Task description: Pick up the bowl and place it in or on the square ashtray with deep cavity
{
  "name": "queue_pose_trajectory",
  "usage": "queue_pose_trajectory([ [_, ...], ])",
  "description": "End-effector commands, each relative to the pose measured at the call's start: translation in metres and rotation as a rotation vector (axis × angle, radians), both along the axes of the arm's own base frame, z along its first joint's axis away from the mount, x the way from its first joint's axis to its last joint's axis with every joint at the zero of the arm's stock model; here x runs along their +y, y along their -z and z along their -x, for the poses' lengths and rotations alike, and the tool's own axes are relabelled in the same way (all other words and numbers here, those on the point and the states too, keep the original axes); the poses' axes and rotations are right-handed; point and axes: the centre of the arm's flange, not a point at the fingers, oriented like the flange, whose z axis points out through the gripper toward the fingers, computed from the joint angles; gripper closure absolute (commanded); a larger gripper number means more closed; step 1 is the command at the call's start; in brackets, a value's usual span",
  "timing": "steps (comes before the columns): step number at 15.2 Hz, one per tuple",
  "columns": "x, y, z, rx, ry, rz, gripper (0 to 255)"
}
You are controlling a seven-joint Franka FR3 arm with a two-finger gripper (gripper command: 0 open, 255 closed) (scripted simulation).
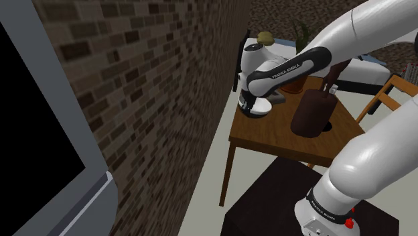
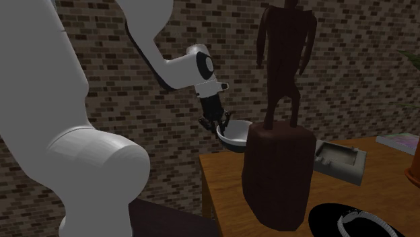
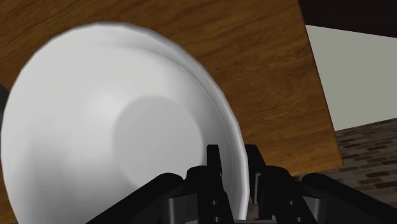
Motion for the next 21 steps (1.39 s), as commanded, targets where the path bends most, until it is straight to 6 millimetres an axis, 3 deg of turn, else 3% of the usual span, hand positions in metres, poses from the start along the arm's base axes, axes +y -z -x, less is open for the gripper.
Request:
queue_pose_trajectory([
  [1, 0.000, -0.011, 0.001, 0.000, 0.000, 0.000, 255],
  [10, 0.000, -0.057, 0.001, 0.000, 0.000, 0.000, 255],
  [21, -0.138, -0.064, -0.043, 0.000, 0.000, 0.000, 255],
])
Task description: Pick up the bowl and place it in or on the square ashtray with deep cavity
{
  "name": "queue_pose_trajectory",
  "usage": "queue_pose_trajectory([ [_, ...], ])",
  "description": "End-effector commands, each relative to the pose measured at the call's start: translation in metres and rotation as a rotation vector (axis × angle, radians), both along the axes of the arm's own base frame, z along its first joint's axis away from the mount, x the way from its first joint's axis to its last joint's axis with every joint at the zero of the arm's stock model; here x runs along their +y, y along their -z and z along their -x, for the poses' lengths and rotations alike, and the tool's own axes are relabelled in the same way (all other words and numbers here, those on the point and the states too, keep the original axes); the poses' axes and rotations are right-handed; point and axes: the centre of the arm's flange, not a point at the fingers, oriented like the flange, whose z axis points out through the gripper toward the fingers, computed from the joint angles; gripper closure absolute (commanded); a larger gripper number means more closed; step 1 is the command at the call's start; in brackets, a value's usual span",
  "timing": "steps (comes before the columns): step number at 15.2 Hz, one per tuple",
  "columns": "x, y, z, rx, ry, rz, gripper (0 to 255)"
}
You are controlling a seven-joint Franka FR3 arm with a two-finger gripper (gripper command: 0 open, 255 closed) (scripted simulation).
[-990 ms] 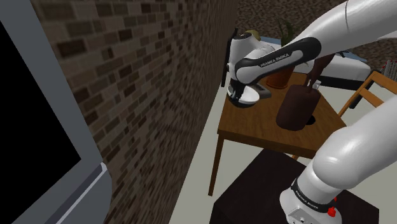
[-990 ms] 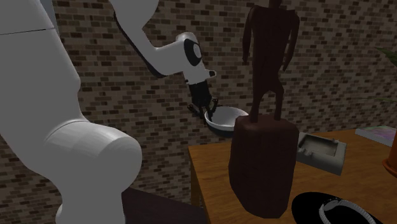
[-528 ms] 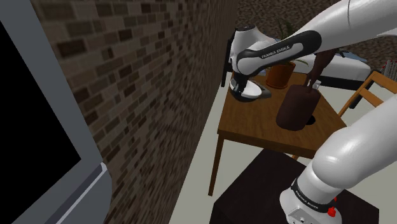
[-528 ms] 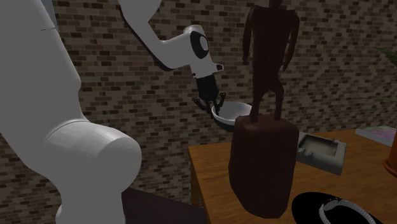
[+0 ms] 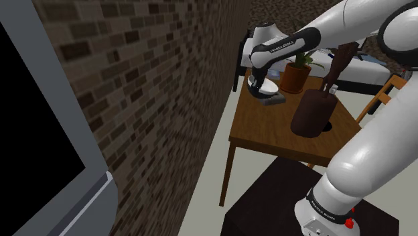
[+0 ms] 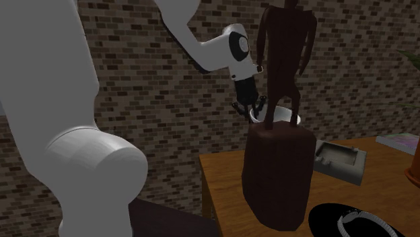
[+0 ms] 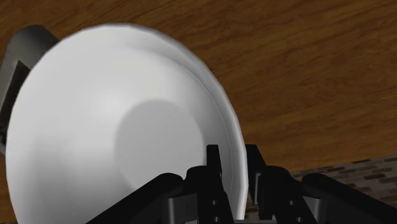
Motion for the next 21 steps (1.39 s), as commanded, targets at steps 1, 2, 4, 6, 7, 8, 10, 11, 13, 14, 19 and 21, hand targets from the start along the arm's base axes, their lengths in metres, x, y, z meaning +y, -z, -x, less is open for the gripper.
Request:
queue_pose_trajectory([
  [1, -0.027, -0.001, -0.006, -0.001, -0.002, 0.001, 255],
  [2, -0.040, -0.001, -0.010, -0.001, -0.002, 0.001, 255],
  [4, -0.065, -0.002, -0.018, -0.001, -0.002, 0.001, 255],
  [6, -0.090, -0.004, -0.026, -0.001, -0.002, 0.001, 255],
  [7, -0.103, -0.004, -0.030, -0.001, -0.002, 0.001, 255],
  [8, -0.115, -0.005, -0.034, -0.001, -0.002, 0.001, 255],
  [10, -0.141, -0.006, -0.042, -0.001, -0.002, 0.001, 255],
  [11, -0.153, -0.006, -0.046, -0.001, -0.002, 0.001, 255],
  [13, -0.178, -0.008, -0.054, -0.001, -0.002, 0.001, 255],
  [14, -0.191, -0.008, -0.058, -0.001, -0.002, 0.001, 255],
  [19, -0.254, -0.011, -0.078, -0.001, -0.002, 0.001, 255],
  [21, -0.261, -0.006, -0.080, -0.001, -0.002, 0.001, 255],
])
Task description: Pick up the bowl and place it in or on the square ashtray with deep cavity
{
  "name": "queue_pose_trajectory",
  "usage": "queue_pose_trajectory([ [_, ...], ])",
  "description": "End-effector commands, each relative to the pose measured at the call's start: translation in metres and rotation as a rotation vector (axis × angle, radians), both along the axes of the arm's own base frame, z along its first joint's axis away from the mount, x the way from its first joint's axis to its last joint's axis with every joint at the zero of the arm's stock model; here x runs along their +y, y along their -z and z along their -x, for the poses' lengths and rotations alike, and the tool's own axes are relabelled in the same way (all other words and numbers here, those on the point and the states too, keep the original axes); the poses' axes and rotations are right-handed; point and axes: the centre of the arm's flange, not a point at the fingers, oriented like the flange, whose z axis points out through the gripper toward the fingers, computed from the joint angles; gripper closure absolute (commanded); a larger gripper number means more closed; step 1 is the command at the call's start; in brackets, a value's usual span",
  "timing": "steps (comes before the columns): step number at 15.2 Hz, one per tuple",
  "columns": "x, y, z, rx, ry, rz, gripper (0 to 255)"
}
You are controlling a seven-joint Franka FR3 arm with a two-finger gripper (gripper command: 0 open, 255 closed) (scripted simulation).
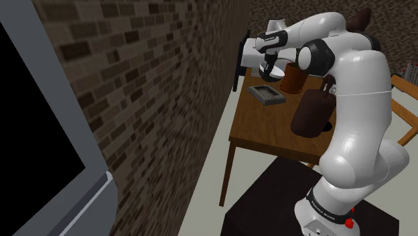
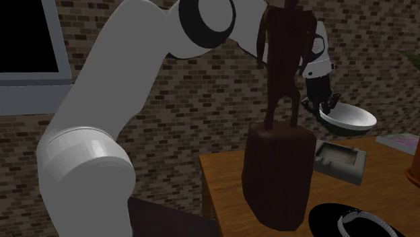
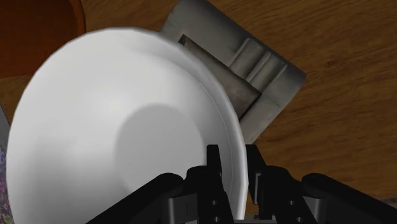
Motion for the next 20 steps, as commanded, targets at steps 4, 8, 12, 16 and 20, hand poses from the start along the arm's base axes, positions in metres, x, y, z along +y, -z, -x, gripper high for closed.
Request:
queue_pose_trajectory([
  [4, -0.005, 0.024, 0.000, -0.001, -0.001, 0.000, 255],
  [8, -0.005, 0.045, 0.000, -0.001, -0.001, 0.000, 255],
  [12, -0.005, 0.066, 0.000, -0.001, -0.001, 0.000, 255],
  [16, -0.005, 0.086, 0.000, -0.001, -0.001, 0.000, 255],
  [20, -0.005, 0.086, 0.000, -0.001, -0.001, 0.000, 255],
])
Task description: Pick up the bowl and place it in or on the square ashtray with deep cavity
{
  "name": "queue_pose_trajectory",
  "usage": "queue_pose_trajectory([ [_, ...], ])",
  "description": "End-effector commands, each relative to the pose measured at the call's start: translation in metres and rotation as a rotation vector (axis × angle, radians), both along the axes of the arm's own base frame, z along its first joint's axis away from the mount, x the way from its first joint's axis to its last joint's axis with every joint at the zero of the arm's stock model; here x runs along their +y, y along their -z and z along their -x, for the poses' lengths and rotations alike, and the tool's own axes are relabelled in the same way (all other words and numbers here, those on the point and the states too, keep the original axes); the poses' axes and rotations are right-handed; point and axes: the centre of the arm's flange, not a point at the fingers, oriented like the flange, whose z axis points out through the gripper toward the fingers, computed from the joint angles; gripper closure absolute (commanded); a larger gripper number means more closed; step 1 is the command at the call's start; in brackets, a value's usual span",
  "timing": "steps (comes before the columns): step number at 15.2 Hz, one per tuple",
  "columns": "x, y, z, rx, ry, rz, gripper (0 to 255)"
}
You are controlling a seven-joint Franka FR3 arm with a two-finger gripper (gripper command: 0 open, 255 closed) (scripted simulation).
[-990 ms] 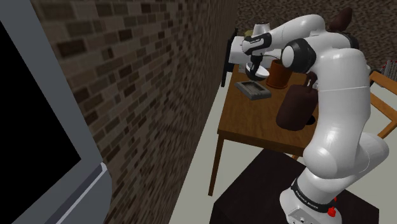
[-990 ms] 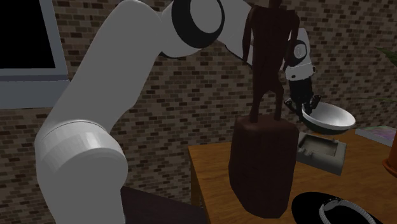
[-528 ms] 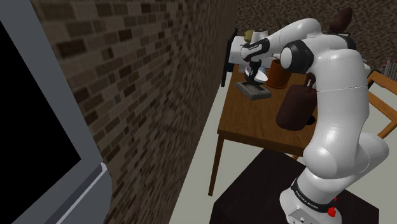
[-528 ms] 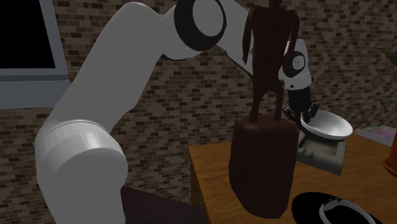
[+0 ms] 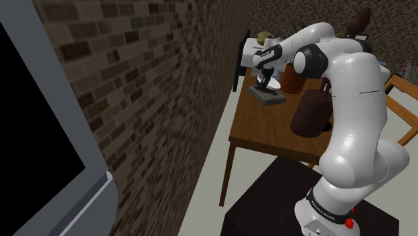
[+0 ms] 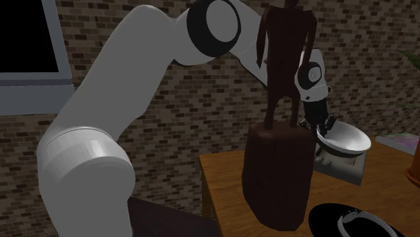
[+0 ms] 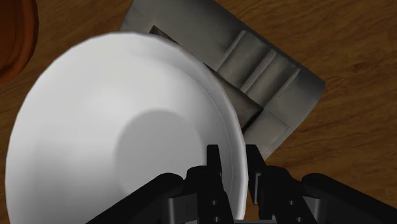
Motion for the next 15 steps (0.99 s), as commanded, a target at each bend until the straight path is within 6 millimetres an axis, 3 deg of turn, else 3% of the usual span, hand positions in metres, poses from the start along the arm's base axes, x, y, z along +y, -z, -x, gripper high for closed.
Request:
queue_pose_trajectory([
  [1, 0.000, 0.000, 0.000, -0.001, 0.000, 0.001, 255],
  [3, 0.000, 0.000, 0.000, -0.001, 0.000, 0.001, 255],
  [4, 0.000, 0.000, 0.000, -0.001, 0.000, 0.001, 0],
  [9, 0.000, 0.000, 0.000, -0.001, 0.000, 0.001, 0],
  [13, 0.013, -0.048, 0.001, -0.001, 0.000, 0.001, 0],
  [15, 0.013, -0.048, 0.001, -0.001, 0.000, 0.001, 0],
])
